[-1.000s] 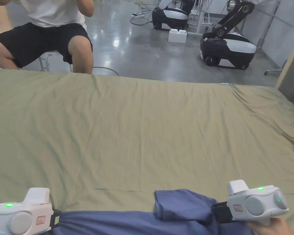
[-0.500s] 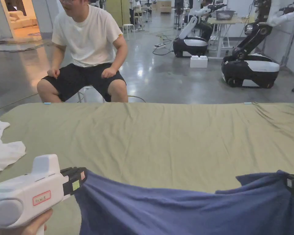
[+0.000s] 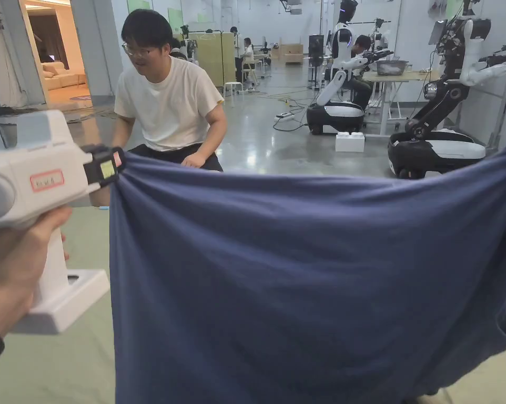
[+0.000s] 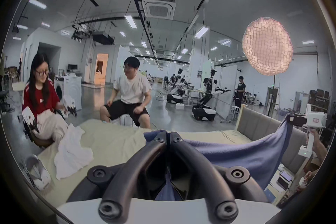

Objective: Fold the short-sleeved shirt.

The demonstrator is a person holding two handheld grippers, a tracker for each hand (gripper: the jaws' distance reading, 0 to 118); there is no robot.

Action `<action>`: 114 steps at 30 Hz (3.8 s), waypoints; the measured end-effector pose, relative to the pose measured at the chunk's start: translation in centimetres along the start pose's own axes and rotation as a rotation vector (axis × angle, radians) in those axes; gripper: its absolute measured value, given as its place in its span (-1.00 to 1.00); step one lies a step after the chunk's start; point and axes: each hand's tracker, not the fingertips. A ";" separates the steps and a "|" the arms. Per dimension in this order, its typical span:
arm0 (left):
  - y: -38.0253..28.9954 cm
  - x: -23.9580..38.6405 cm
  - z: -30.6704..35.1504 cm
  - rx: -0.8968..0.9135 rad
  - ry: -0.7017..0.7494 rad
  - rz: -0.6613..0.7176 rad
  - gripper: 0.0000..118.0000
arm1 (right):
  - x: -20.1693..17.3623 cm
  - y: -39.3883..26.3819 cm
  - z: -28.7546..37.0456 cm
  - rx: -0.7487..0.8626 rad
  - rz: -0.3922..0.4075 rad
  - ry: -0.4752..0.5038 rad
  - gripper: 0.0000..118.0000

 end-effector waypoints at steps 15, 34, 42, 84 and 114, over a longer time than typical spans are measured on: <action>6.7 0.2 -13.3 0.070 0.142 -0.058 -1.00 | -3.0 9.4 -12.3 0.044 0.066 -0.078 -1.00; -2.3 -1.1 -24.2 -0.080 0.116 -0.036 -1.00 | -3.9 3.7 -21.8 -0.065 0.075 -0.078 -1.00; -9.1 -0.6 -19.4 -0.163 0.049 -0.026 -1.00 | -2.5 -4.1 -18.0 -0.139 0.140 -0.041 -1.00; -24.8 4.4 20.0 -0.129 0.070 -0.107 -0.74 | -2.6 -27.9 22.6 -0.171 -0.074 0.105 -0.98; -39.7 -6.3 8.4 -0.922 -0.027 0.122 -0.96 | -2.5 -30.9 22.9 -0.339 -0.089 0.057 -1.00</action>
